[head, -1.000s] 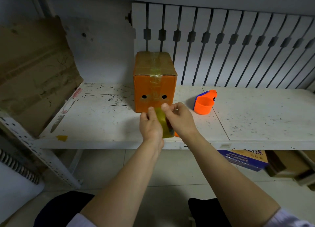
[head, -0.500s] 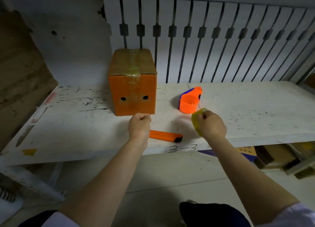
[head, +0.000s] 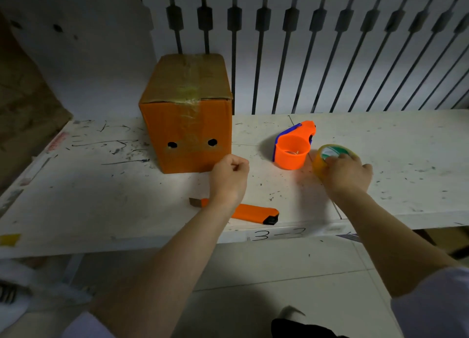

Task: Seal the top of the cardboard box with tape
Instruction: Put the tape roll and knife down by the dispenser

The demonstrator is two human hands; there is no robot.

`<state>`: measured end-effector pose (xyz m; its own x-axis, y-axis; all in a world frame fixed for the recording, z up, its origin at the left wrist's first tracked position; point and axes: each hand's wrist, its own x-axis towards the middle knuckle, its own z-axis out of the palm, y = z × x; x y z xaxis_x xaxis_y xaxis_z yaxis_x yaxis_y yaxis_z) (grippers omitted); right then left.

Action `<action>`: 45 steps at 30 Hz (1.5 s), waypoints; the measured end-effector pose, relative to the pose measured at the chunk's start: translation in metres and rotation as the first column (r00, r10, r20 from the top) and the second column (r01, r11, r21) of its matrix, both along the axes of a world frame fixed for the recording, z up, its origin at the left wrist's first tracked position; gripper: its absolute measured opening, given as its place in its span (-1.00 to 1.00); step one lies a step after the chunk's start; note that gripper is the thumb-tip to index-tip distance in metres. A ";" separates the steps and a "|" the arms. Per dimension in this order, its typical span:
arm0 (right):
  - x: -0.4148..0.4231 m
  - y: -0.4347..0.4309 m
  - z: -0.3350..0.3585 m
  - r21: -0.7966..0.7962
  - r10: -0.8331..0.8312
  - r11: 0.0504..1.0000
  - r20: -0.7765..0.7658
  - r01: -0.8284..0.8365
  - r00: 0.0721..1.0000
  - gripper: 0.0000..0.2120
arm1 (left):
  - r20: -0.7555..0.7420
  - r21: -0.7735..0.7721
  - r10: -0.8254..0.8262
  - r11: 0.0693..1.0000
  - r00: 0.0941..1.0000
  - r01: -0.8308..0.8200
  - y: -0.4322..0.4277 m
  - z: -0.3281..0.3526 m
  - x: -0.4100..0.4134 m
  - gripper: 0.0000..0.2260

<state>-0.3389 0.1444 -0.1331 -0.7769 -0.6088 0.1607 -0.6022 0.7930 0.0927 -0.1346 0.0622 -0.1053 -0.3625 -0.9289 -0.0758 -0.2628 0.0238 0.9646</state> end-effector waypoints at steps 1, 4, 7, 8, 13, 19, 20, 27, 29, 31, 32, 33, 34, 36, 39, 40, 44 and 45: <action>-0.001 0.000 -0.002 0.008 -0.007 1.000 0.022 0.007 1.000 -0.69 | 0.004 -0.009 -0.001 1.000 1.000 0.001 0.000 -0.001 -0.001 -0.89; 0.001 -0.001 -0.001 -0.094 -0.030 0.995 0.114 0.041 0.993 -0.68 | 0.006 -0.014 0.005 1.000 1.000 -0.005 0.000 -0.004 0.000 -0.87; 0.014 0.001 0.003 -0.279 0.011 0.960 0.040 0.001 0.999 -0.65 | 0.009 -0.014 0.007 1.000 1.000 -0.007 0.001 -0.003 0.005 -0.89; 0.022 0.001 0.006 -0.357 0.039 0.934 0.019 -0.030 0.999 -0.67 | 0.008 -0.015 0.010 1.000 1.000 -0.010 0.002 -0.003 0.008 -0.89; 0.090 -0.003 0.013 -0.589 0.447 0.778 0.276 -0.217 0.851 -0.85 | 0.010 -0.008 0.061 0.998 0.998 -0.061 0.008 0.000 0.032 -0.85; 0.153 -0.011 0.008 -0.041 0.555 0.795 0.452 -0.606 0.698 -0.38 | 0.067 -0.017 0.123 0.992 0.990 -0.122 0.013 -0.006 0.068 -0.85; 0.156 -0.011 0.006 -0.009 0.543 0.801 0.430 -0.599 0.721 -0.43 | 0.081 -0.027 0.131 0.991 0.988 -0.129 0.013 -0.007 0.075 -0.85; 0.172 -0.003 0.015 -0.013 0.379 0.906 0.471 -0.423 0.797 -0.79 | 0.096 -0.054 0.171 0.985 0.981 -0.166 0.015 -0.007 0.117 -0.85; 0.178 0.001 0.019 -0.130 0.314 0.946 0.600 -0.298 0.735 -0.78 | 0.095 -0.047 0.172 0.985 0.981 -0.168 0.019 -0.008 0.123 -0.85; 0.188 0.009 0.025 -0.254 0.272 0.961 0.789 -0.111 0.551 -0.77 | 0.106 -0.041 0.156 0.987 0.982 -0.153 0.025 -0.008 0.128 -0.85; 0.194 0.013 0.029 -0.294 0.274 0.955 0.842 -0.030 0.465 -0.76 | 0.114 -0.039 0.148 0.989 0.982 -0.144 0.028 -0.009 0.130 -0.85; 0.199 0.017 0.031 -0.330 0.291 0.944 0.857 0.020 0.424 -0.75 | 0.121 -0.041 0.141 0.990 0.983 -0.137 0.030 -0.009 0.131 -0.85; 0.204 0.020 0.034 -0.362 0.311 0.931 0.854 0.047 0.417 -0.74 | 0.127 -0.042 0.136 0.990 0.983 -0.132 0.033 -0.009 0.132 -0.85; 0.210 0.024 0.038 -0.394 0.328 0.917 0.837 0.066 0.438 -0.71 | 0.142 -0.043 0.126 0.992 0.982 -0.121 0.038 -0.008 0.133 -0.86; 0.217 0.029 0.046 -0.396 0.319 0.909 0.863 0.131 0.393 -0.73 | 0.144 -0.037 0.115 0.993 0.983 -0.111 0.043 -0.007 0.135 -0.87; 0.219 0.032 0.048 -0.399 0.322 0.905 0.870 0.147 0.374 -0.74 | 0.146 -0.035 0.111 0.994 0.983 -0.107 0.045 -0.007 0.135 -0.87; 0.223 0.037 0.051 -0.427 0.340 0.894 0.846 0.139 0.411 -0.79 | 0.156 -0.050 0.095 0.995 0.983 -0.088 0.052 -0.004 0.136 -0.87; 0.223 0.037 0.051 -0.430 0.338 0.892 0.838 0.139 0.428 -0.80 | 0.152 -0.051 0.091 0.995 0.984 -0.084 0.053 -0.003 0.136 -0.87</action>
